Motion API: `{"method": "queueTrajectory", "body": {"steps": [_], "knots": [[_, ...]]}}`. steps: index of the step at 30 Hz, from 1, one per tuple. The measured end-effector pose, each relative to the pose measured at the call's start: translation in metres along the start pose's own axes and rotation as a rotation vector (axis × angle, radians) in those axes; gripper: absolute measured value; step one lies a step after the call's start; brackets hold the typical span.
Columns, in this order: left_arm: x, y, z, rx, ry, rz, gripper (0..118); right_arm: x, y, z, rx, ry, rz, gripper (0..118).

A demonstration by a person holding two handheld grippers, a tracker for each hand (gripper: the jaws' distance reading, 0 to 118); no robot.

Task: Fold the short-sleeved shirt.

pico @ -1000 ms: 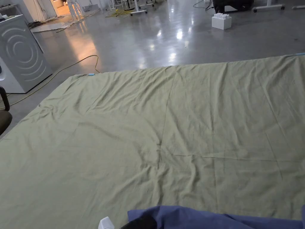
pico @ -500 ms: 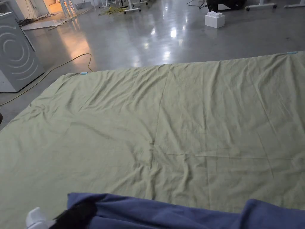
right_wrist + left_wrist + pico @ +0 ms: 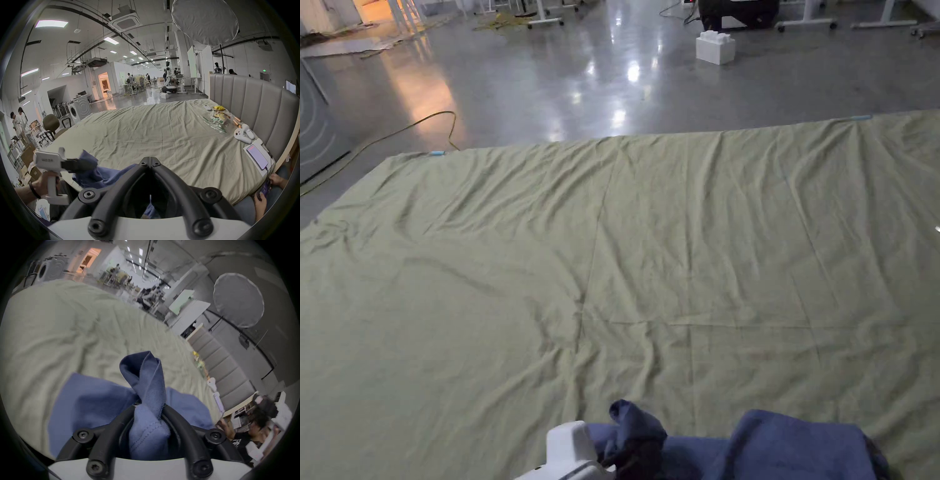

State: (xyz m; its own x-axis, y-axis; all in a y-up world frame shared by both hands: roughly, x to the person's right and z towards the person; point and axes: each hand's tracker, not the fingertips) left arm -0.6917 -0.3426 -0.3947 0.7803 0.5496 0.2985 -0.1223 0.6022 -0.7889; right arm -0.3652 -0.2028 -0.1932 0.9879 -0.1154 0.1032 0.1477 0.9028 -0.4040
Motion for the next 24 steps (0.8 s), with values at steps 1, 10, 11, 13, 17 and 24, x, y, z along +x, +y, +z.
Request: {"method": "queueTrajectory", "body": {"steps": [1, 10, 11, 13, 17, 24], "knots": [[0.005, -0.005, -0.011, -0.017, 0.061, -0.023, 14, 0.004, -0.002, 0.003, -0.001, -0.008, -0.005, 0], [0.0, 0.026, 0.059, 0.184, -0.085, 0.026, 95, 0.028, -0.024, 0.004, -0.032, -0.033, -0.054, 0], [-0.003, 0.028, 0.065, 0.2, -0.062, 0.061, 95, 0.028, -0.026, 0.004, -0.033, -0.028, -0.052, 0], [-0.014, 0.027, 0.059, 0.203, -0.033, 0.141, 72, 0.027, -0.027, 0.003, -0.04, -0.022, -0.052, 0], [-0.02, -0.003, 0.009, 0.046, -0.066, 0.204, 3, 0.023, -0.029, 0.005, -0.052, -0.016, -0.054, 0], [0.0, -0.043, -0.061, -0.127, -0.067, 0.157, 2, 0.021, -0.032, 0.007, -0.075, -0.02, -0.079, 0]]}}
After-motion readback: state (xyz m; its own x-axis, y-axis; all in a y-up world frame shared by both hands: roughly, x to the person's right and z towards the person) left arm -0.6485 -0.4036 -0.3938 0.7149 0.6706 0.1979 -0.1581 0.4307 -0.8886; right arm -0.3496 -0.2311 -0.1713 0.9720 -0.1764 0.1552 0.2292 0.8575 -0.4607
